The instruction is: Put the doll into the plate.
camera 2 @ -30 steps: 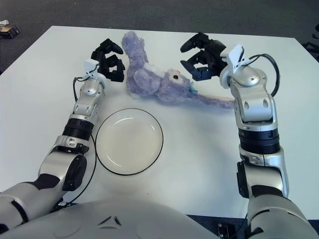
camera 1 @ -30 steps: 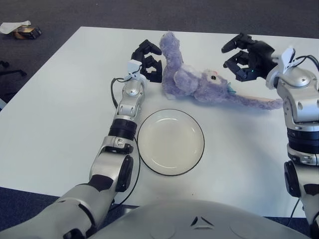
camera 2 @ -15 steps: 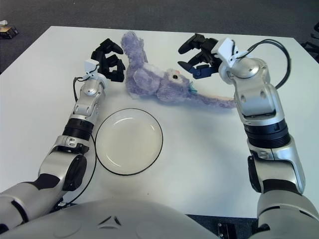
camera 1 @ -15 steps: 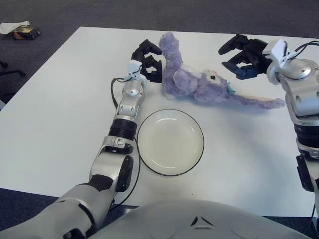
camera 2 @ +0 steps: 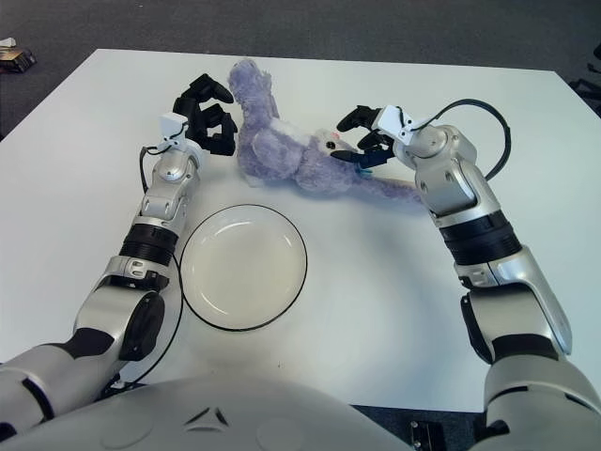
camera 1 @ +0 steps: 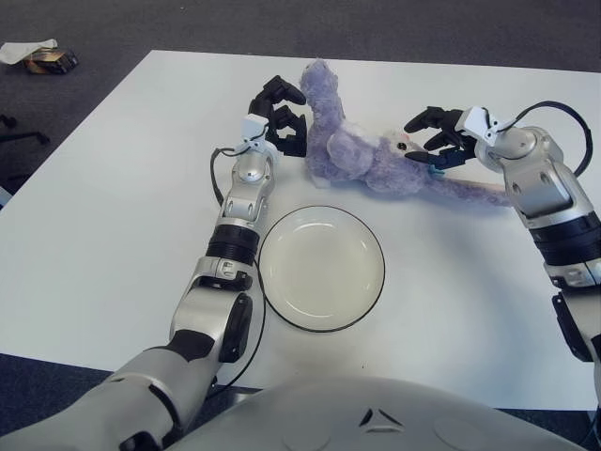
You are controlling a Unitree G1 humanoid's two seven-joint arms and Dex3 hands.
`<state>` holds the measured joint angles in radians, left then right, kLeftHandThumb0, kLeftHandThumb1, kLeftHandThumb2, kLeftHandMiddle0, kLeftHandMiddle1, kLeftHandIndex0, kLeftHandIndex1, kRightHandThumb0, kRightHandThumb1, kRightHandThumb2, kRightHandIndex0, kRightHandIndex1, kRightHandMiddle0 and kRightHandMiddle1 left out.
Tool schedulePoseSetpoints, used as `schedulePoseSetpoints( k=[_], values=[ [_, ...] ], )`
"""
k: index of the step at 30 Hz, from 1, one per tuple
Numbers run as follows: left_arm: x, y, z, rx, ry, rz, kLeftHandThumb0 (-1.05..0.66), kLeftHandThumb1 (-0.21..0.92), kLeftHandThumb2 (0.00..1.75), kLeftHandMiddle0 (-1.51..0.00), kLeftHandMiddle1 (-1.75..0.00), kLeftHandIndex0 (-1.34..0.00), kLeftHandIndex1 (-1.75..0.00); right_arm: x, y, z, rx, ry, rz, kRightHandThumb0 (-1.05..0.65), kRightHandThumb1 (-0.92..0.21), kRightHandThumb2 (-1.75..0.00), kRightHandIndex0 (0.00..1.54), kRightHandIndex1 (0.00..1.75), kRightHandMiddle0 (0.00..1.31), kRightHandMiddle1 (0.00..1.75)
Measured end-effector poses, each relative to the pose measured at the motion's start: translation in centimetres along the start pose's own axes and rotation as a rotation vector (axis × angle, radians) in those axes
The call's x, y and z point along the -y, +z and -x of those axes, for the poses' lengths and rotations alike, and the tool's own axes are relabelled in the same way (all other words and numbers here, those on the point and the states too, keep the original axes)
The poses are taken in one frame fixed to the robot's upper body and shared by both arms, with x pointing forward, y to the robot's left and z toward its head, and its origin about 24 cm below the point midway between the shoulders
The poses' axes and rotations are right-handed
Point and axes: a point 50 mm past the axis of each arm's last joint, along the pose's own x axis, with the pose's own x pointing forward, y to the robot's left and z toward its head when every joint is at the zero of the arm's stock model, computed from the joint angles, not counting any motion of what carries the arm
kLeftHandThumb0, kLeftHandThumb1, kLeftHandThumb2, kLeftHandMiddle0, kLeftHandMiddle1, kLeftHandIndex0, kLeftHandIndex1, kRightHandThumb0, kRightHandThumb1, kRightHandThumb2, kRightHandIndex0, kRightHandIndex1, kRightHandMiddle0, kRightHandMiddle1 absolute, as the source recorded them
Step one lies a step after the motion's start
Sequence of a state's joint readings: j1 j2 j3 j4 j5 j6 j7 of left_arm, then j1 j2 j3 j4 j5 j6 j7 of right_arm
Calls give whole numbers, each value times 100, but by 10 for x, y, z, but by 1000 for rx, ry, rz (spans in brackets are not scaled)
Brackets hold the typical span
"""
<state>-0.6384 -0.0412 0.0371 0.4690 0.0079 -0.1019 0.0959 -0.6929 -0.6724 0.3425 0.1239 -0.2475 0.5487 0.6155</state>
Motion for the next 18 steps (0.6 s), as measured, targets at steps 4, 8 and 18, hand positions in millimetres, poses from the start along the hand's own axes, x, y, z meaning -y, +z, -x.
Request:
schedulePoseSetpoints(
  k=[4, 8, 18],
  values=[
    [0, 0, 0, 0, 0, 1, 0, 0, 164, -89, -162, -62, -175, 0, 1, -3, -7, 21, 24, -105, -86, -36, 0, 46, 0, 54],
    [0, 0, 0, 2, 0, 2, 0, 0, 164, -89, -162, -62, -175, -3, 2, -8, -13, 41, 52, -105, -87, -34, 0, 41, 0, 54],
    [1, 2, 2, 12, 0, 8, 0, -1, 164, -90, -161, -63, -175, -13, 1, -19, -19, 122, 72, -105, -92, -33, 0, 28, 0, 45]
  ],
)
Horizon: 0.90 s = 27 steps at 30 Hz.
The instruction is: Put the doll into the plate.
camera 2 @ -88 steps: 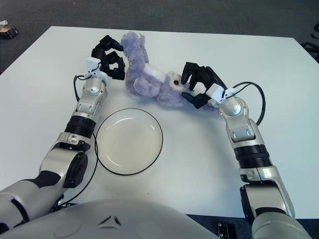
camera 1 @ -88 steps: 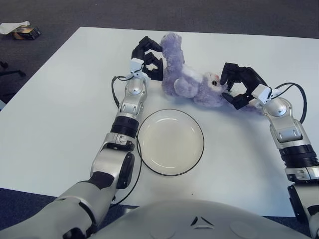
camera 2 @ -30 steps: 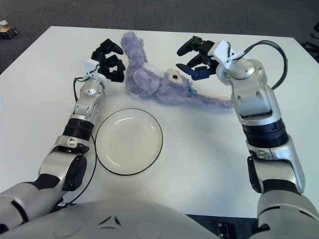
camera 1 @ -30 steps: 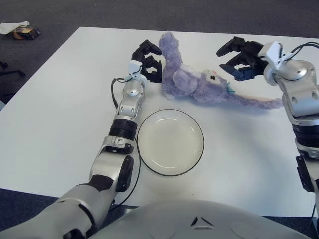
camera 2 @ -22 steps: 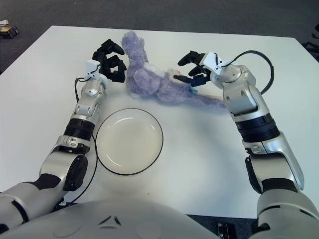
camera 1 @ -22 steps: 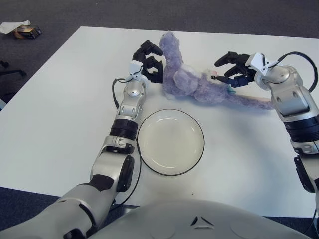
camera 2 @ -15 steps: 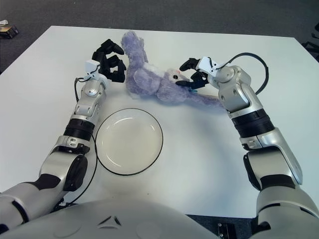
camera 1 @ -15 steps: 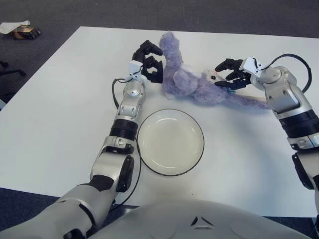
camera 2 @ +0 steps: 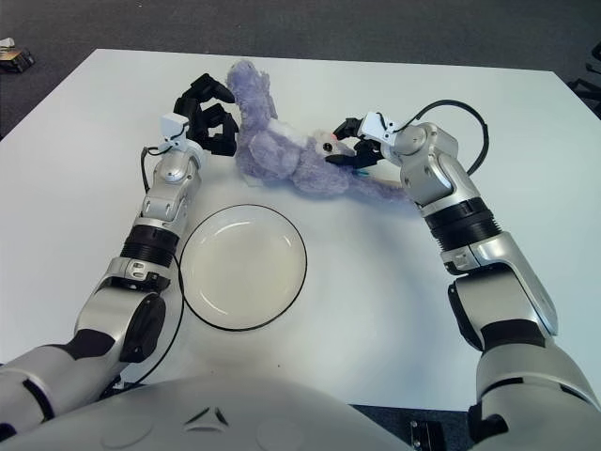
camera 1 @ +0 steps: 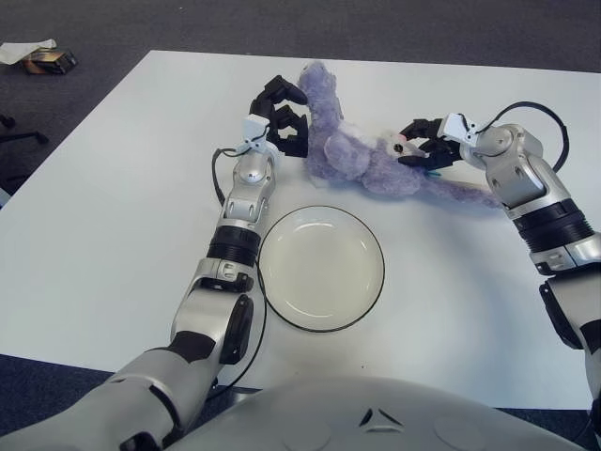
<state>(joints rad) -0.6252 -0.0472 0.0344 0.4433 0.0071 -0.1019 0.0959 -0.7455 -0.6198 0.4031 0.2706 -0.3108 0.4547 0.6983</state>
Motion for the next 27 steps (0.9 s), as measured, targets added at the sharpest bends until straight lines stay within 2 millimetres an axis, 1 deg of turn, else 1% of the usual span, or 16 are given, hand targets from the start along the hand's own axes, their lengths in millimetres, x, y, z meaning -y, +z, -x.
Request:
schedulePoseSetpoints(
  k=[10, 24, 25, 26, 27],
  values=[
    [2, -1, 1, 2, -1, 10, 0, -1, 165, -90, -162, -63, -175, -1, 4, -4, 4, 40, -6, -105, -92, -29, 0, 21, 0, 35],
    [3, -1, 1, 3, -1, 27, 0, -1, 165, -90, -162, -63, -175, -1, 11, -7, -17, 75, -60, -105, -88, -25, 1, 21, 0, 26],
    [3, -1, 1, 3, -1, 27, 0, -1, 165, -90, -162, -63, -175, -1, 12, -6, -17, 80, -70, -105, -88, -25, 0, 20, 0, 24],
    [3, -1, 1, 2, -1, 27, 0, -1, 165, -90, -162, -63, -175, -1, 13, -6, -15, 87, -83, -103, -89, -26, 0, 13, 0, 20],
    [3, -1, 1, 2, -1, 27, 0, -1, 165, -90, -163, -63, -175, 0, 14, -5, -11, 97, -102, -102, -90, -27, 0, 10, 0, 18]
  ],
)
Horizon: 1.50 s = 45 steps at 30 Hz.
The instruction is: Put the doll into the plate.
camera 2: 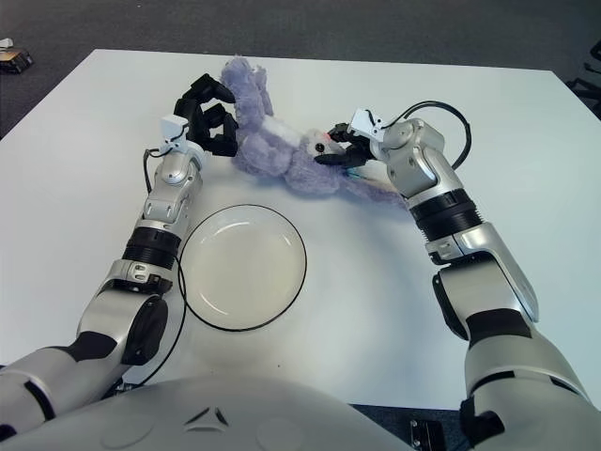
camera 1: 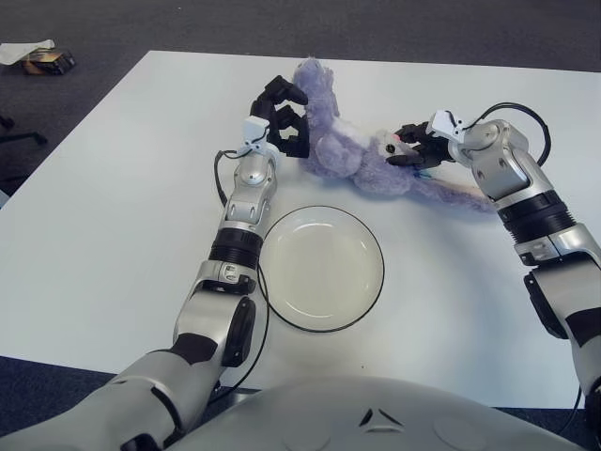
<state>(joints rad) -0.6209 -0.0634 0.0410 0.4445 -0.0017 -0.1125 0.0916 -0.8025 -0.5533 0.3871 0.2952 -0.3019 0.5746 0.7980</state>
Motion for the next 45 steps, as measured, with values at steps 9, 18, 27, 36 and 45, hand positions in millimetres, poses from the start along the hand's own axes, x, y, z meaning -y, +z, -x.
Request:
schedulePoseSetpoints(
  k=[9, 18, 27, 36, 45],
  values=[
    [0, 0, 0, 0, 1, 4, 0, 0, 164, -89, -163, -62, -175, 0, 6, 5, 19, 76, -124, -97, -92, -31, 0, 0, 0, 21],
    [0, 0, 0, -1, -1, 9, 0, 0, 164, -89, -163, -62, -175, 4, 11, 13, -39, 154, -274, -100, -92, -35, 0, 0, 0, 12],
    [0, 0, 0, -1, 0, 8, 0, 1, 164, -88, -163, -62, -175, 7, 18, 20, -39, 196, -397, -96, -92, -38, 0, 0, 0, 15],
    [-1, 0, 0, -7, 4, -8, 0, 0, 163, -89, -162, -62, -175, 4, 17, 22, -62, 229, -502, -95, -92, -39, 0, 0, 0, 23],
    [-1, 0, 0, -6, 7, -11, 0, 0, 164, -89, -162, -63, -175, 3, 28, 26, -53, 214, -479, -92, -92, -44, 0, 0, 0, 29]
  ],
)
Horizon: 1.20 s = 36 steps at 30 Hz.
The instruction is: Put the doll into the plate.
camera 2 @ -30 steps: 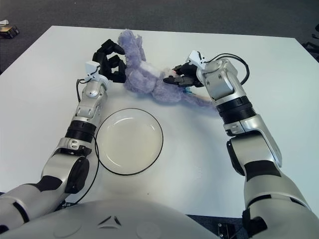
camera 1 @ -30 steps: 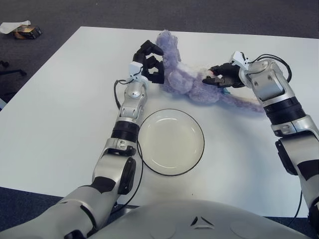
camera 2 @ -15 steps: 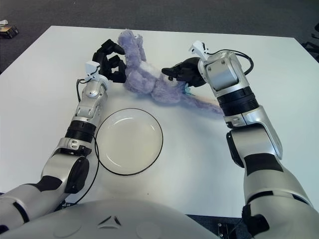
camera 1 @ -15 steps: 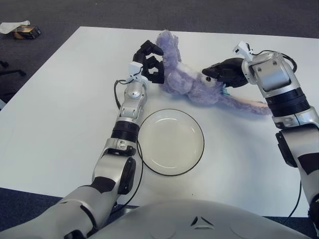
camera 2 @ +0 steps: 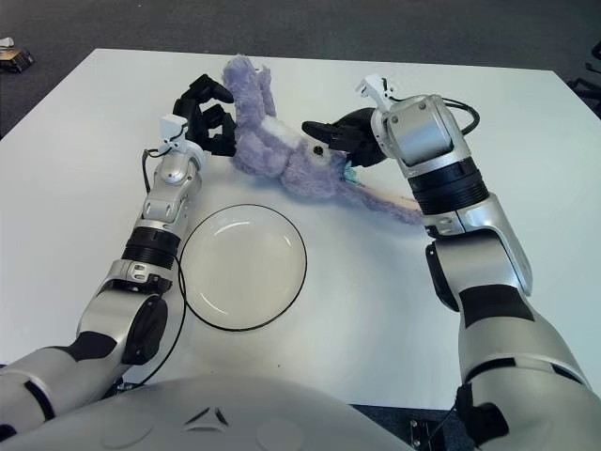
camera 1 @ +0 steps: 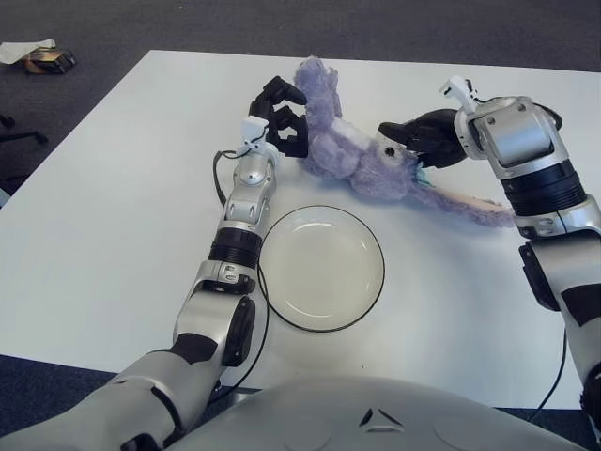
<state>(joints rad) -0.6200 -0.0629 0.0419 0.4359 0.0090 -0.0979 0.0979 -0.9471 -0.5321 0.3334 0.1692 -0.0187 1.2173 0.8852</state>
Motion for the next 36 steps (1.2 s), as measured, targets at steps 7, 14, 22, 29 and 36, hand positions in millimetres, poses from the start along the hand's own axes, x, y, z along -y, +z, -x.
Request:
schedulePoseSetpoints(
  k=[7, 14, 22, 29, 36],
  values=[
    [0, 1, 0, -8, 17, -5, 0, -1, 164, -90, -161, -63, -175, -2, 0, 0, -10, -12, 20, -94, -92, -47, 0, 0, 0, 24],
    [2, 1, 1, -5, 16, 3, 0, -1, 165, -89, -163, -63, -175, -3, -1, 0, -23, -16, 43, -98, -92, -45, 0, 0, 0, 5],
    [3, 1, 1, -3, 17, 1, 0, -1, 165, -89, -163, -63, -175, -5, -1, 0, -19, -39, 98, -101, -92, -40, 0, 0, 0, 0],
    [4, 2, 1, 2, 15, 0, 0, -1, 165, -89, -163, -63, -175, -8, -5, -7, 30, -84, 210, -99, -92, -45, 0, 0, 1, 6],
    [5, 3, 1, 18, 14, 0, 0, -1, 165, -89, -163, -63, -175, -13, -8, -10, 54, -100, 324, -98, -92, -47, 0, 0, 0, 17]
  ],
)
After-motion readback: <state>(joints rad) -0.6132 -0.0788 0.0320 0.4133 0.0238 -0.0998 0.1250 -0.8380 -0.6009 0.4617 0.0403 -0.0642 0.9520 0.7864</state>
